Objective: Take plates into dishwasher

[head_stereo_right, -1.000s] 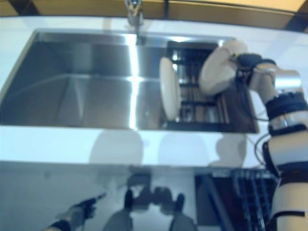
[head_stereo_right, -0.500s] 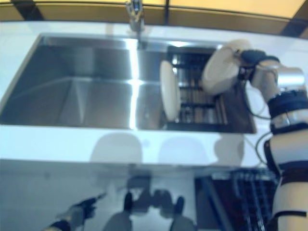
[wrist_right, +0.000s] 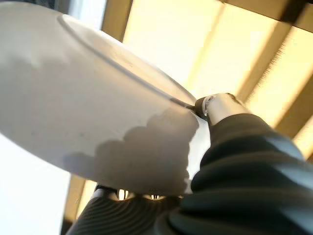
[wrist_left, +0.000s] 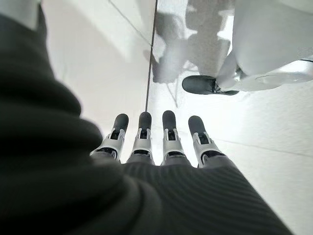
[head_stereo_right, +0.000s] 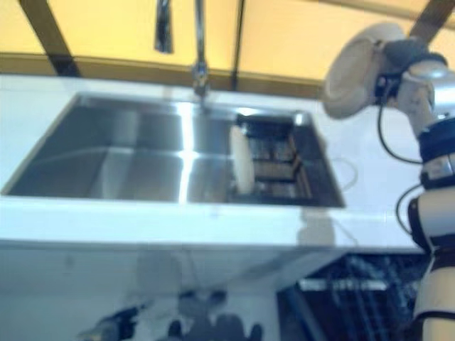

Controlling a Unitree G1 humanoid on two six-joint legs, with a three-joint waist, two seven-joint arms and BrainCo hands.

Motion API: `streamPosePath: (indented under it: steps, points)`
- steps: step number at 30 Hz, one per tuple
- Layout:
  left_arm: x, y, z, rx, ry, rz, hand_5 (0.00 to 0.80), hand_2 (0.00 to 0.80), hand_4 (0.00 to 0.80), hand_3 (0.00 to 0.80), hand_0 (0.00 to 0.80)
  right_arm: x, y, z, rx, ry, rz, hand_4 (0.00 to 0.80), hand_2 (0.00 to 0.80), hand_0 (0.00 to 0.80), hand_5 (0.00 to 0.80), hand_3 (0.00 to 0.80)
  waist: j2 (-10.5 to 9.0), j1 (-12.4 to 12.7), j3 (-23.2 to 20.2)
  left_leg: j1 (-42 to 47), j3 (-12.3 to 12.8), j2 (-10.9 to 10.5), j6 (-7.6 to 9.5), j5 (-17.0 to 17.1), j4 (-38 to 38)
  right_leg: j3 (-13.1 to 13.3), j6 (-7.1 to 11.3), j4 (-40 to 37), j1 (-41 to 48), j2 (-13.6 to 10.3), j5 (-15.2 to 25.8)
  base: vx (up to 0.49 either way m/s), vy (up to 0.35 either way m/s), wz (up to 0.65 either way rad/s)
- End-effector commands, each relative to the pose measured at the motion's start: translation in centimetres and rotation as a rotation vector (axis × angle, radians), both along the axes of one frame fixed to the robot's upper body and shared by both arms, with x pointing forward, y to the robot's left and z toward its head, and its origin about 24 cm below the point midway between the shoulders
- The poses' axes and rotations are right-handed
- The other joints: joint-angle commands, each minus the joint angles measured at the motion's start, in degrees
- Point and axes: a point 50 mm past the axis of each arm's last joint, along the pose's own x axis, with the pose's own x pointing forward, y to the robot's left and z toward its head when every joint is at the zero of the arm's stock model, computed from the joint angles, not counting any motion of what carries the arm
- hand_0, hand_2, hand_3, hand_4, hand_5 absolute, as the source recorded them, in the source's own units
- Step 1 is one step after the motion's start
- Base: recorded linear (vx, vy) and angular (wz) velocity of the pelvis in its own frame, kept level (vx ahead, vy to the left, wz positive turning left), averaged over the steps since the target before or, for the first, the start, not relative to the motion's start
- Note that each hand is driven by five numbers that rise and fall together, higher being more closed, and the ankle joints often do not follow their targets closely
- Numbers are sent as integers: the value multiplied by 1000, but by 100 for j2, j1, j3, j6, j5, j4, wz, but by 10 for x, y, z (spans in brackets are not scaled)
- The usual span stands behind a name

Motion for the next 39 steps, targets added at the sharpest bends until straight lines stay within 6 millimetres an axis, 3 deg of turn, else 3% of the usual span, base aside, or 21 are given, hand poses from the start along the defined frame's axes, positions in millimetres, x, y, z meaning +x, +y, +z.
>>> streamPosePath:
  steps: [1,5,10,13,22,28,33,39]
  points:
    - [-2,13,3,64,27,-85,0,0,0,0,0,-32,-19,70,-185,-189,-85,800,800,800,800,800,-73,-68,-195,260,128,30,157,-300,-9,-2,319,16,256,-146,-76,-8,-2,-28]
    - [-8,15,1,68,40,-120,0,0,0,0,0,-48,-37,80,-253,-206,-135,800,800,800,800,800,-73,-254,-275,381,275,66,165,-349,-9,187,337,16,256,-100,-60,-4,-6,-20]
    - [-10,13,1,64,40,-159,0,0,0,0,0,-62,-57,79,-307,-164,-173,800,800,800,800,800,-68,-416,-309,454,403,102,178,-381,-9,365,352,16,212,-54,-35,-3,-22,-25]
    - [-9,11,1,63,34,-181,0,0,0,0,0,-76,-77,73,-363,-122,-190,800,800,800,800,800,-44,-563,-289,499,504,135,182,-405,-9,492,361,16,163,-15,-15,-19,-50,-19]
    - [-13,13,1,62,28,-228,0,0,0,0,0,-103,-110,54,-606,26,-282,800,800,800,800,800,67,-881,-181,582,793,243,144,-411,-9,645,399,16,2,27,40,-27,-35,-18]
    - [-15,14,2,57,14,-239,0,0,0,0,0,-118,-120,51,-692,79,-270,800,800,800,800,800,132,-1085,-132,576,909,285,127,-413,-9,778,388,16,-117,63,70,-18,-11,-13]
    - [-12,11,2,45,-6,-249,0,0,0,0,0,-129,-131,33,-718,130,-223,800,800,800,800,800,206,-1355,-10,557,1057,316,119,-440,-9,927,376,16,-285,113,112,-59,-17,-11]
    - [-10,10,3,43,-22,-269,0,0,0,0,0,-135,-138,11,-776,204,-184,800,800,800,800,800,236,-1487,102,572,1181,320,116,-491,-9,983,384,16,-432,97,167,-36,-22,-9]
